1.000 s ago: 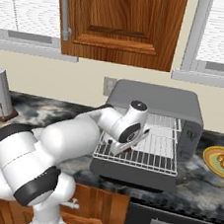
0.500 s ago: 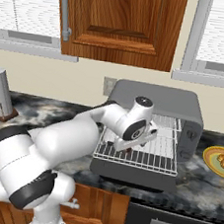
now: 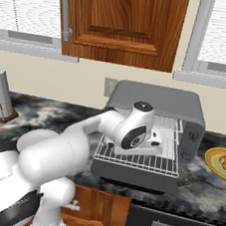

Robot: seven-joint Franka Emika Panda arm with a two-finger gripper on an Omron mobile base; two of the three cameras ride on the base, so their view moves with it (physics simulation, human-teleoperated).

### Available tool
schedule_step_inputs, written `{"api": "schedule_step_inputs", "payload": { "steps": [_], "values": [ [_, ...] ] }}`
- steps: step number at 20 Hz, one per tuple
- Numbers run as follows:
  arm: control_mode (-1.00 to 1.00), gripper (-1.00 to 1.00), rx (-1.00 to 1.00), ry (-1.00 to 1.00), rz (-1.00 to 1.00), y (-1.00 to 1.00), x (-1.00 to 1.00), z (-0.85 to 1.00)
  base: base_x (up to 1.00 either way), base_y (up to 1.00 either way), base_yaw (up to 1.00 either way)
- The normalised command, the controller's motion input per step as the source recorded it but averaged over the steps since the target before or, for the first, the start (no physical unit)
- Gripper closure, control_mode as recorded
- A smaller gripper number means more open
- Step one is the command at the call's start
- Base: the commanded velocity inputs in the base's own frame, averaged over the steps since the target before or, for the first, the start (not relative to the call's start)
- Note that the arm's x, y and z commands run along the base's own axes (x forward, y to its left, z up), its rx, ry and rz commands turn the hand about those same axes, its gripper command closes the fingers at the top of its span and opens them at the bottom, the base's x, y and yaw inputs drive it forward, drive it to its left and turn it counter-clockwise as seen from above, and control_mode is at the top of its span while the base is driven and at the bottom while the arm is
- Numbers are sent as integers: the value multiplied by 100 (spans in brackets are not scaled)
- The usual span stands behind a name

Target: Open the toaster oven door. Place the bread on the top rack in the toaster oven and place the chicken drumstick on the bottom rack.

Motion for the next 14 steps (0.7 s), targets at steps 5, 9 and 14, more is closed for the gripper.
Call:
{"api": "schedule_step_inputs", "payload": {
  "steps": [5, 9, 14],
  "values": [
    [-100, -100, 0, -1, -44, 0, -29, -26, 0, 0, 0],
    [-100, -100, 0, -1, -39, 0, -12, -36, 0, 0, 0],
    [-100, -100, 1, -1, -24, 0, 8, -29, 0, 0, 0]
  ]
}}
